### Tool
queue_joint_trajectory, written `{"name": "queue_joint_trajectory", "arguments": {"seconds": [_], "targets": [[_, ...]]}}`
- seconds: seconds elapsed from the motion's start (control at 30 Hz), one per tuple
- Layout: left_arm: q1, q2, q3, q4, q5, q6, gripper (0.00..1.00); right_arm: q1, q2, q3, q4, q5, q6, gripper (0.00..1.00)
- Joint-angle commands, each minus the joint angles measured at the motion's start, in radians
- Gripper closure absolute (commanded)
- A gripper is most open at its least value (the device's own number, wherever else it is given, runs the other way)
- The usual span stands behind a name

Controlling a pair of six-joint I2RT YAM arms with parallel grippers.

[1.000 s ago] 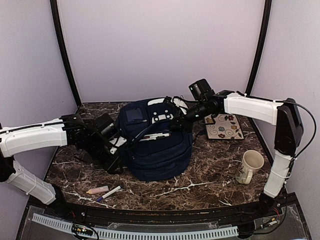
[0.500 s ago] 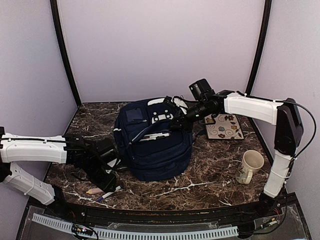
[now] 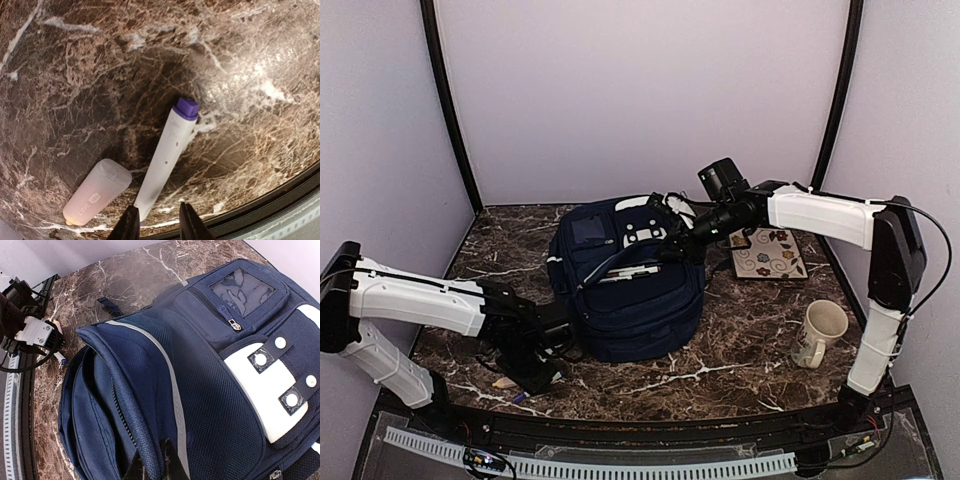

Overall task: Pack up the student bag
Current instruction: Pick up the pencil case at the corner of the board.

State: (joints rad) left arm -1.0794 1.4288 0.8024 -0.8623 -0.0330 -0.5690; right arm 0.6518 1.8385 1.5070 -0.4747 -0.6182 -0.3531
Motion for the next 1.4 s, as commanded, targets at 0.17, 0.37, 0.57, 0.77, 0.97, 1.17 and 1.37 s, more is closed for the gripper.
{"name": "queue_joint_trajectory", "arguments": {"seconds": [0.17, 0.37, 0.57, 0.77, 0.97, 1.17, 1.37], "targets": [[-0.011, 0.065, 0.03, -0.017, -0.059, 0.0, 0.71, -0.004, 0.002, 0.032, 0.019, -0.072, 0.023, 1.0], [-0.016, 0.098, 0.044, 0.008, -0.055, 0.028, 0.76, -0.004, 0.005, 0.03, 0.019, -0.072, 0.022, 1.0], [-0.03, 0.113, 0.049, 0.052, -0.029, 0.042, 0.8, -0.003, 0.014, 0.033, 0.016, -0.079, 0.023, 1.0], [-0.055, 0.157, 0.077, 0.096, -0.009, 0.061, 0.84, -0.004, 0.013, 0.032, 0.016, -0.075, 0.025, 1.0], [-0.093, 0.218, 0.135, 0.137, 0.002, 0.09, 0.83, -0.004, 0.015, 0.032, 0.019, -0.076, 0.026, 1.0], [-0.137, 0.325, 0.204, 0.129, -0.001, 0.113, 0.84, -0.004, 0.015, 0.031, 0.018, -0.08, 0.026, 1.0], [-0.165, 0.365, 0.278, 0.09, -0.032, 0.134, 0.87, -0.004, 0.015, 0.03, 0.018, -0.084, 0.026, 1.0]]}}
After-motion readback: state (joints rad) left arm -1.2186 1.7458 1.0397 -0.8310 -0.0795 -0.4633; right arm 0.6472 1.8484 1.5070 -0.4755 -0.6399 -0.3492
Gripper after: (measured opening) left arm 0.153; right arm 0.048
